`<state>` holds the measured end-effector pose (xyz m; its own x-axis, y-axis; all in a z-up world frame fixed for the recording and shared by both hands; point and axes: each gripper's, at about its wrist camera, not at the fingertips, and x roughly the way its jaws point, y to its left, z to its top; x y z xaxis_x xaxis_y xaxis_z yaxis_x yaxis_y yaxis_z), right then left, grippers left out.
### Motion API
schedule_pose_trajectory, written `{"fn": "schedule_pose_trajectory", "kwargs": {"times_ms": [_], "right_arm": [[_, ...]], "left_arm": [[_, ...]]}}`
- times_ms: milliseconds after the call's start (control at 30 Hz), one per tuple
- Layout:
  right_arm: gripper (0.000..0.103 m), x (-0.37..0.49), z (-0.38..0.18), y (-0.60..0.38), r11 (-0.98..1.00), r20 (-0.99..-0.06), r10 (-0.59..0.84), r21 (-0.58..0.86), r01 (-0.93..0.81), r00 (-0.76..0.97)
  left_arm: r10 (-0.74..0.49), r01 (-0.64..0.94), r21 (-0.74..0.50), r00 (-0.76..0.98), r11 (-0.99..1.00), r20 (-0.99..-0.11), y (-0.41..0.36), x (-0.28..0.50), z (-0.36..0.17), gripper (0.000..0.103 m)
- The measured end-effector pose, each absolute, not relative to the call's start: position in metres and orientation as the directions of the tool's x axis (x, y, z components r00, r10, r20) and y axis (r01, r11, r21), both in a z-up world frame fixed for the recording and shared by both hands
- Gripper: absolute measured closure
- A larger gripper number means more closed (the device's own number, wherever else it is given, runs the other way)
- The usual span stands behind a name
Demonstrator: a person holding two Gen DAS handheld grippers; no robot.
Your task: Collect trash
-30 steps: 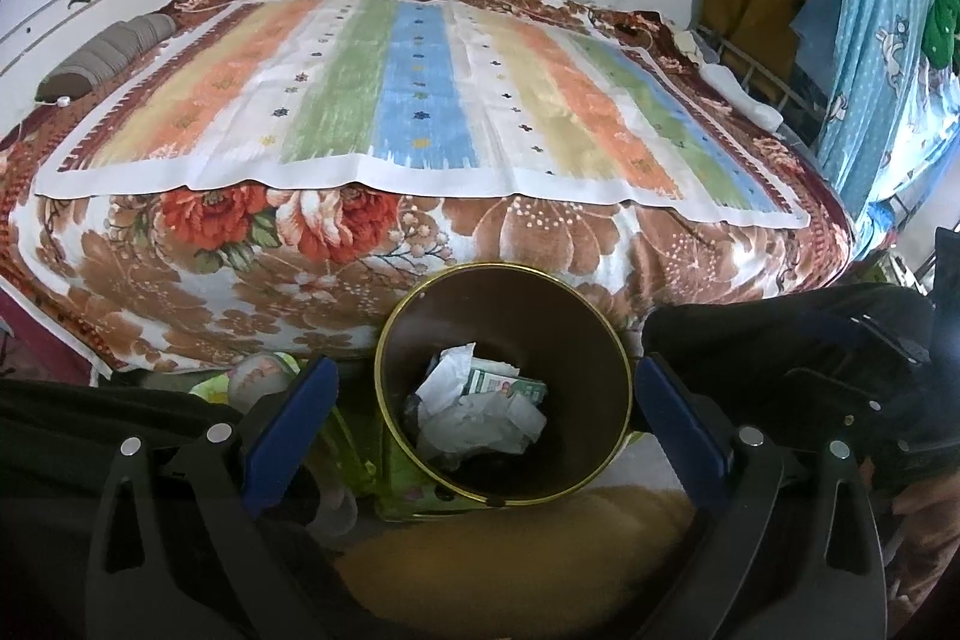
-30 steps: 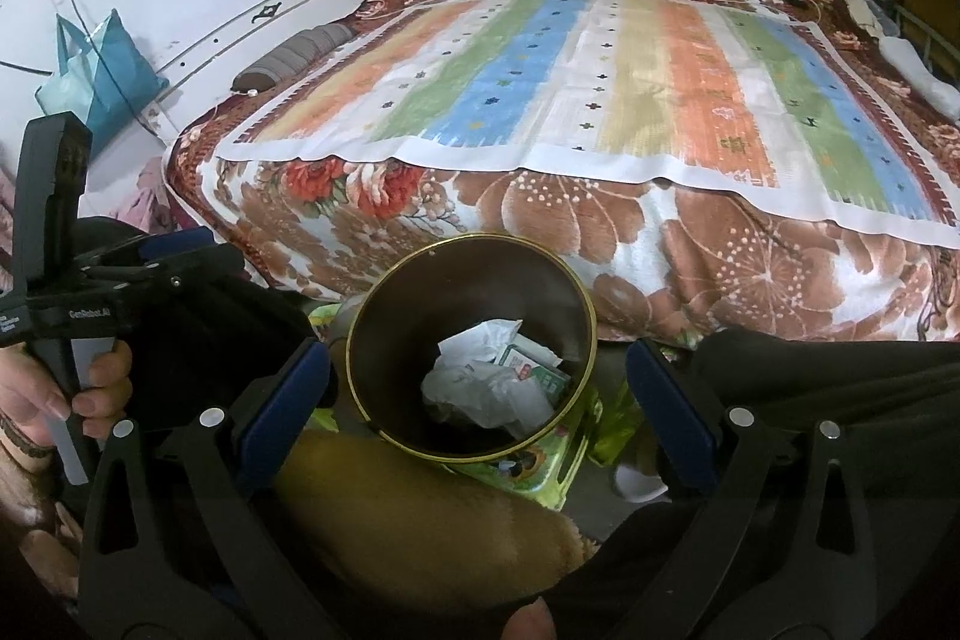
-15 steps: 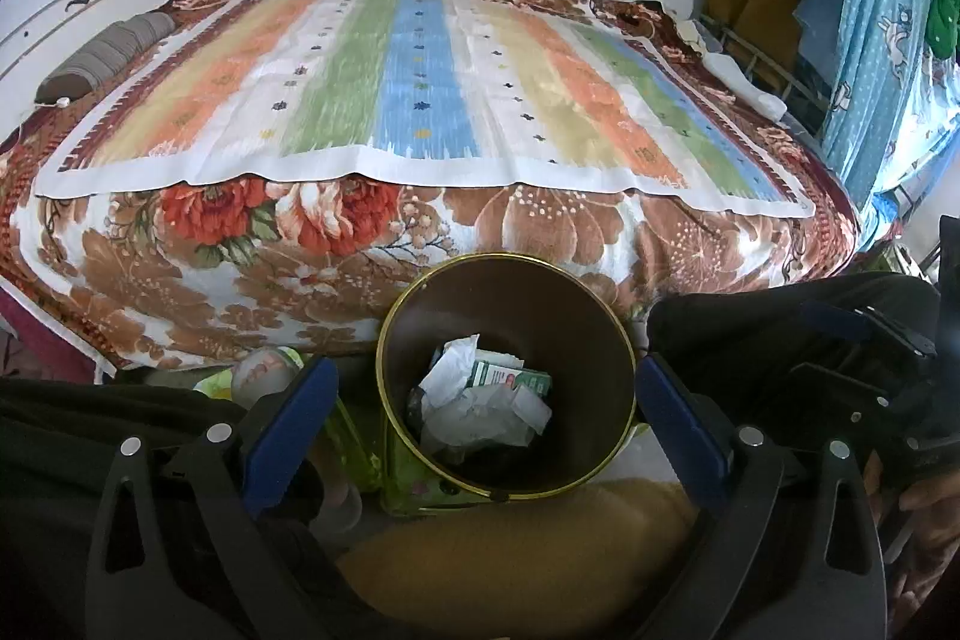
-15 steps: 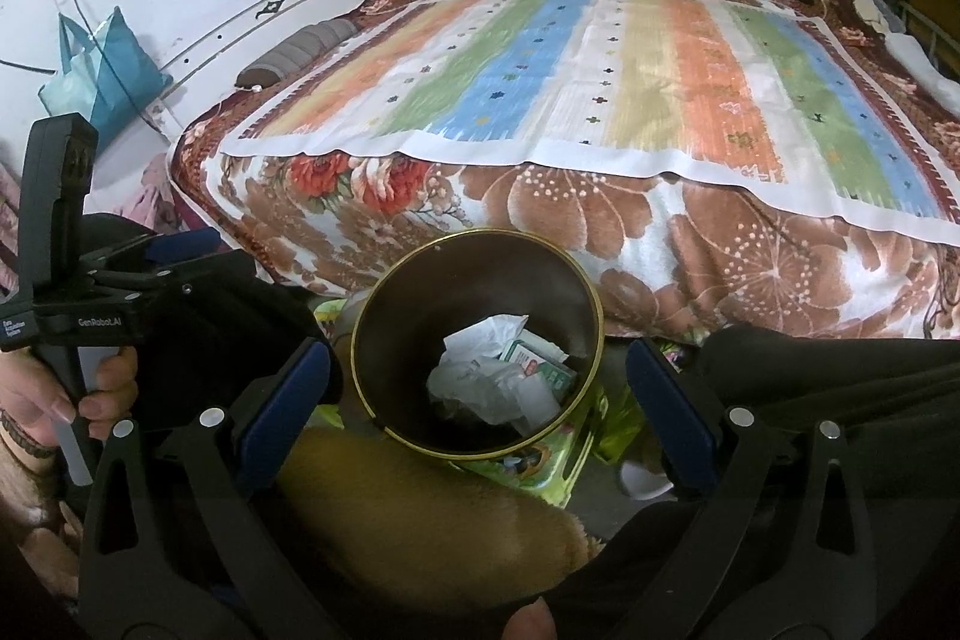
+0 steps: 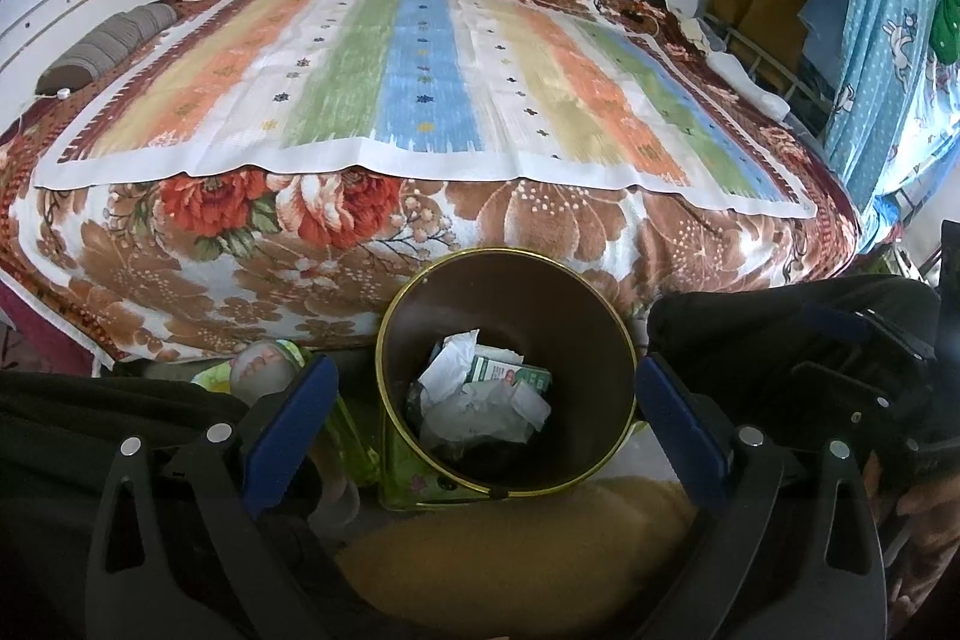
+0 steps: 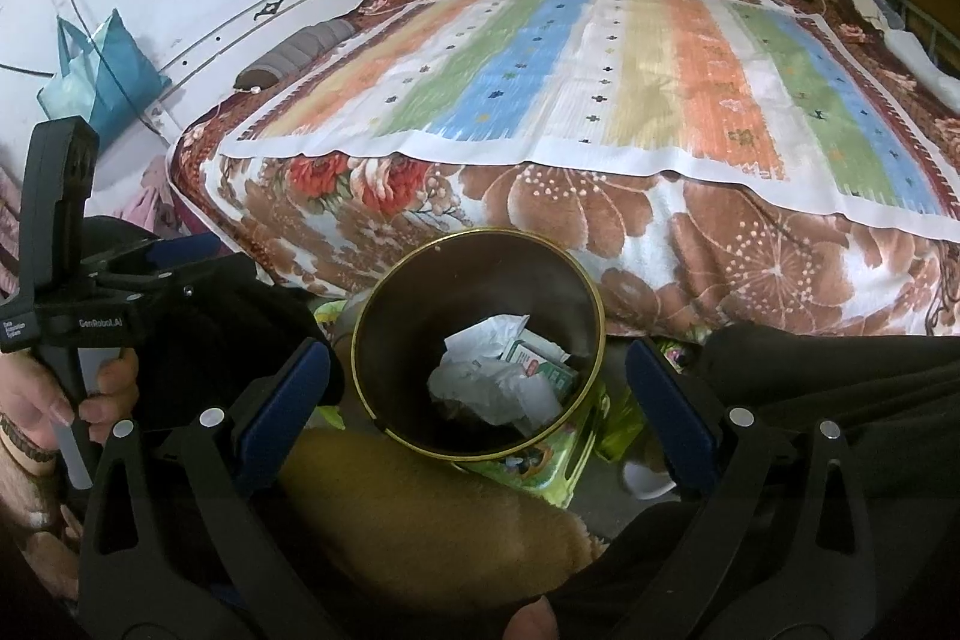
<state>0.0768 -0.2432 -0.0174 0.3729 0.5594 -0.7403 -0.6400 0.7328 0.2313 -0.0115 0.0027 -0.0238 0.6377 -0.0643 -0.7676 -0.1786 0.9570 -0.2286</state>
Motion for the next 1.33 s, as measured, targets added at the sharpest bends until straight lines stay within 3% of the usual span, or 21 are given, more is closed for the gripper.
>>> {"fn": "schedule_pose_trajectory", "kwargs": {"times_ms": [1333], "right_arm": [[0.009, 0.0747, -0.0177, -0.2409, 0.732, -0.740, 0.560, 0.234, -0.639, 0.371]], "left_arm": [[-0.072, -0.168, -0.223, 0.621, 0.960, -0.780, -0.0059, -0.0141, -0.0277, 0.006]]}}
